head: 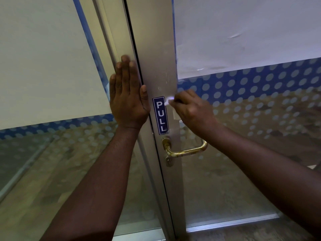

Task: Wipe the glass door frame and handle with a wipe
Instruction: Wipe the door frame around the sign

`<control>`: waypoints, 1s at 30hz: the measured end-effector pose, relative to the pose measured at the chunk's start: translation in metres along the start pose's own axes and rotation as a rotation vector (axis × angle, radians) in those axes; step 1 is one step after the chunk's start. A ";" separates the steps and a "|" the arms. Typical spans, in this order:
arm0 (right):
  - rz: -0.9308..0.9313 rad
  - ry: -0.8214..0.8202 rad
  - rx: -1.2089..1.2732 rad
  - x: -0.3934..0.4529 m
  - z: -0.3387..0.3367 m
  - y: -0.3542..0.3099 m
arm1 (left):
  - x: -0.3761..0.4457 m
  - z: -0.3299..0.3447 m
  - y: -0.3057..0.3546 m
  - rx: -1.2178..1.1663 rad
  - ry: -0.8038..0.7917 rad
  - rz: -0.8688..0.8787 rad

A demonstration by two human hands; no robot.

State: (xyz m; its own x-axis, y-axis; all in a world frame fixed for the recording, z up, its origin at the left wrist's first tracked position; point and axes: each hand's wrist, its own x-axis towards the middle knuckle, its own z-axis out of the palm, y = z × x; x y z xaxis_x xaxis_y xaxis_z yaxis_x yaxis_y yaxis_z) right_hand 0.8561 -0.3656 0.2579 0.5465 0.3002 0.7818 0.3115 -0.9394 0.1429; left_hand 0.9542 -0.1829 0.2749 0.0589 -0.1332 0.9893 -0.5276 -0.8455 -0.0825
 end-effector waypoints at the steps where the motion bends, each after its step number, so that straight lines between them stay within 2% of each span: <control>1: 0.008 -0.088 0.032 -0.007 0.002 -0.002 | 0.000 0.000 0.000 -0.002 -0.001 0.002; 4: 0.077 -0.270 0.170 -0.022 0.006 -0.006 | 0.000 0.001 0.000 -0.002 -0.005 0.000; 9: -0.017 -0.527 0.134 -0.034 0.014 -0.015 | -0.001 0.001 0.000 -0.010 -0.009 0.006; 14: -0.082 -0.584 0.037 -0.031 0.012 -0.019 | 0.001 -0.001 0.000 -0.022 -0.025 0.008; 17: 0.093 -0.521 0.125 -0.026 0.010 -0.018 | 0.001 -0.003 0.001 -0.042 -0.039 0.007; 23: 0.337 -0.250 0.299 -0.034 0.010 -0.033 | 0.002 -0.008 0.004 -0.093 -0.071 -0.019; 26: 0.616 -0.142 0.505 -0.040 0.007 -0.042 | 0.001 -0.014 0.007 -0.157 -0.083 -0.040; 30: 1.074 -0.114 1.011 -0.047 0.000 -0.051 | -0.006 -0.031 0.015 -0.219 -0.105 -0.071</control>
State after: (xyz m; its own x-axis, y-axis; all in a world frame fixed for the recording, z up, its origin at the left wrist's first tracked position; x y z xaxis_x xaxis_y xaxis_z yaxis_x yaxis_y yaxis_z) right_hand 0.8145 -0.3319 0.2134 0.9023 -0.3919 0.1795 0.0984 -0.2180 -0.9710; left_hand 0.9201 -0.1786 0.2713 0.1838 -0.1404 0.9729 -0.6891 -0.7242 0.0256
